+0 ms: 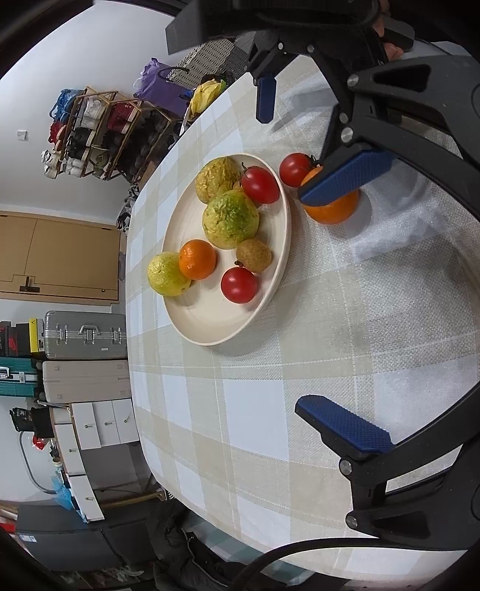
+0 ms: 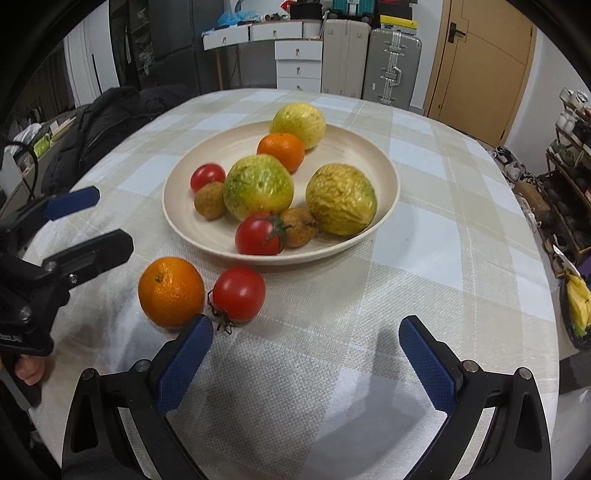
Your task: Organize fruits
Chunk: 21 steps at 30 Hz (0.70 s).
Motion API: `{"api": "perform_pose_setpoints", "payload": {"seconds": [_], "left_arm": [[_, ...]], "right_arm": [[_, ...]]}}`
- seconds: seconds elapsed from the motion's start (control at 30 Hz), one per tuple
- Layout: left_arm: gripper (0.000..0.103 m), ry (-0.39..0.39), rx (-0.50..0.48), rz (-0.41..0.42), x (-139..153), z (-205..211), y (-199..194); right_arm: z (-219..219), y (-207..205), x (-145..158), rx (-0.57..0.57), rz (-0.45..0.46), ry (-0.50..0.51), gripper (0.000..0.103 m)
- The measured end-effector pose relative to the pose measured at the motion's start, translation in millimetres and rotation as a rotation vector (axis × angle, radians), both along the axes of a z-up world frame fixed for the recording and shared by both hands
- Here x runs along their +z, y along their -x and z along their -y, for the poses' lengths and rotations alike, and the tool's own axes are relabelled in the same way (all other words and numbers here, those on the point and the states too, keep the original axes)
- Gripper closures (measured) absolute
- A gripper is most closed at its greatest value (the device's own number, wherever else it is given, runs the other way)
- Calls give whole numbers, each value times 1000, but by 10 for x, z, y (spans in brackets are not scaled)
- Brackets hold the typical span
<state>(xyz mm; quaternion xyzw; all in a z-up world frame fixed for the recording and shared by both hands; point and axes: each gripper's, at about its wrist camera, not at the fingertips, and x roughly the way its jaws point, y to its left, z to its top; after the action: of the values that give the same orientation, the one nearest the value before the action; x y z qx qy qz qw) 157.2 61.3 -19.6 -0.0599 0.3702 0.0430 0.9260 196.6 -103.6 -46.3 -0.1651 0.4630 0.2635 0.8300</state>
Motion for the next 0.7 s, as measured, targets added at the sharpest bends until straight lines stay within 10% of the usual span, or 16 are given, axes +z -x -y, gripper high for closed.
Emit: {"api": "perform_pose_setpoints", "payload": {"seconds": [0.33, 0.7], "left_arm": [[1, 1, 1, -8, -23, 13, -13], [1, -2, -6, -16, -54, 19, -29]], "right_arm": [[-23, -53, -58, -30, -11, -26, 1], [-125, 61, 22, 80, 14, -61, 49]]}}
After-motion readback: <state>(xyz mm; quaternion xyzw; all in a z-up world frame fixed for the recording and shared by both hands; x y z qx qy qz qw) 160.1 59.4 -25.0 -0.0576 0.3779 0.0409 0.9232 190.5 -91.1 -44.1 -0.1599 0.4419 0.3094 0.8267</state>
